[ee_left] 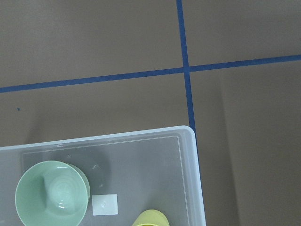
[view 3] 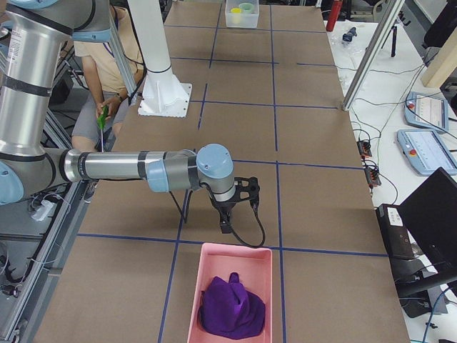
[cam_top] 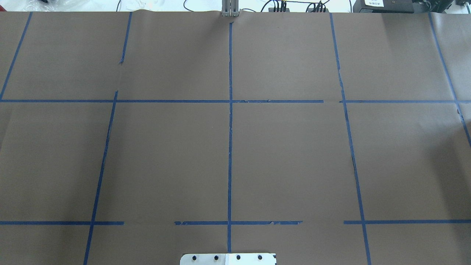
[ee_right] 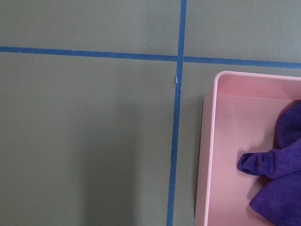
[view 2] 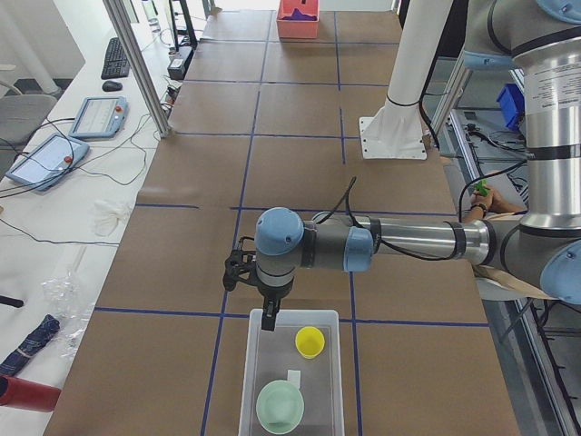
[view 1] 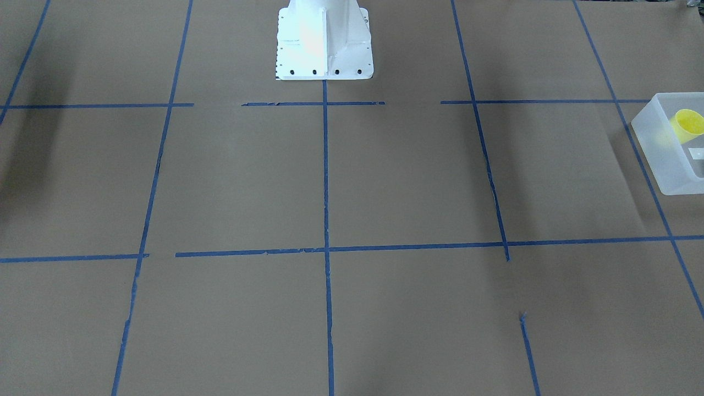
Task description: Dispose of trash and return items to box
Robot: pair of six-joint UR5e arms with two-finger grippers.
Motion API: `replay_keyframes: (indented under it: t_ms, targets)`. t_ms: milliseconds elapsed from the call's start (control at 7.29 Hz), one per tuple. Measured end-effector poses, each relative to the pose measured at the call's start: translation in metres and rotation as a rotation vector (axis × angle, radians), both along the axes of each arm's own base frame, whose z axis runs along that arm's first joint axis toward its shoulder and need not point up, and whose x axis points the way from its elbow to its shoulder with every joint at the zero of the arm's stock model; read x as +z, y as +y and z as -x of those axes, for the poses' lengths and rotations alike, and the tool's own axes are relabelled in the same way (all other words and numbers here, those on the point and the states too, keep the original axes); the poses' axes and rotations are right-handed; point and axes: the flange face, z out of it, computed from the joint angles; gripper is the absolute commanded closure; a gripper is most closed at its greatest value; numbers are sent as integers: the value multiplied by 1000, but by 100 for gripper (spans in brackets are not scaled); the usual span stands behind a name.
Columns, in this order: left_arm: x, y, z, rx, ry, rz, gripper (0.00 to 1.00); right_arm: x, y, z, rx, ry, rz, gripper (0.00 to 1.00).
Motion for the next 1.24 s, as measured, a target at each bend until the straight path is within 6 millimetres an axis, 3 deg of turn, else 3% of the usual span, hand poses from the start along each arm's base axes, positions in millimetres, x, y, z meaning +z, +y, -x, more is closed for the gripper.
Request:
replay_keyframes:
  t_ms: [686, 1235]
  targets:
    - [-4, 0, 0, 0, 1, -9, 0, 29, 17, -6, -1, 2, 45, 0]
    - [-6, -1, -1, 1, 9, -16, 0, 34, 17, -5, -3, -2, 52, 0]
